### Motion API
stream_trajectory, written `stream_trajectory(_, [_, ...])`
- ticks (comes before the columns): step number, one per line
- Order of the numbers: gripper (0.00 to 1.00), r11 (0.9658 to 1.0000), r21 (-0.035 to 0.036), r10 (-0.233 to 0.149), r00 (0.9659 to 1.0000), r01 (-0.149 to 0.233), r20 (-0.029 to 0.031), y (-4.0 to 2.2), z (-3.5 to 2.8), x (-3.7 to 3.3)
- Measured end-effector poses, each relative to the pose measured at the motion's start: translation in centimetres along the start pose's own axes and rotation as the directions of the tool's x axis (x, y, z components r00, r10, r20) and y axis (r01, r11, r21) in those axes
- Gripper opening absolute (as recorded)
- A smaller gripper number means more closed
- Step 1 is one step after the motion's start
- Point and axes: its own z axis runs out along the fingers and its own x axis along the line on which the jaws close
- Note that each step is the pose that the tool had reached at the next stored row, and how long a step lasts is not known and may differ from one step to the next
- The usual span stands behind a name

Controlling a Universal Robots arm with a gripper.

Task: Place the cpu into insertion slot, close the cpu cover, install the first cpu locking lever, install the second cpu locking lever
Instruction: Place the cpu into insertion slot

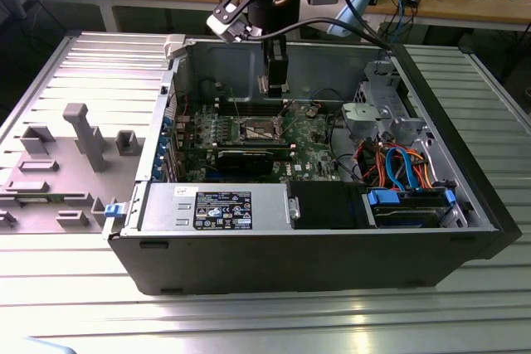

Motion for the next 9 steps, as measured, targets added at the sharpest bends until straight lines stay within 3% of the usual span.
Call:
stream_trajectory(8, [0.55, 1.0000, 0.0000, 0.000, 1.0000, 0.000, 0.0000, -0.07, 0.26, 0.00])
stream_trajectory(9, [0.55, 1.0000, 0.0000, 0.000, 1.0000, 0.000, 0.0000, -0.11, 0.78, -0.01])
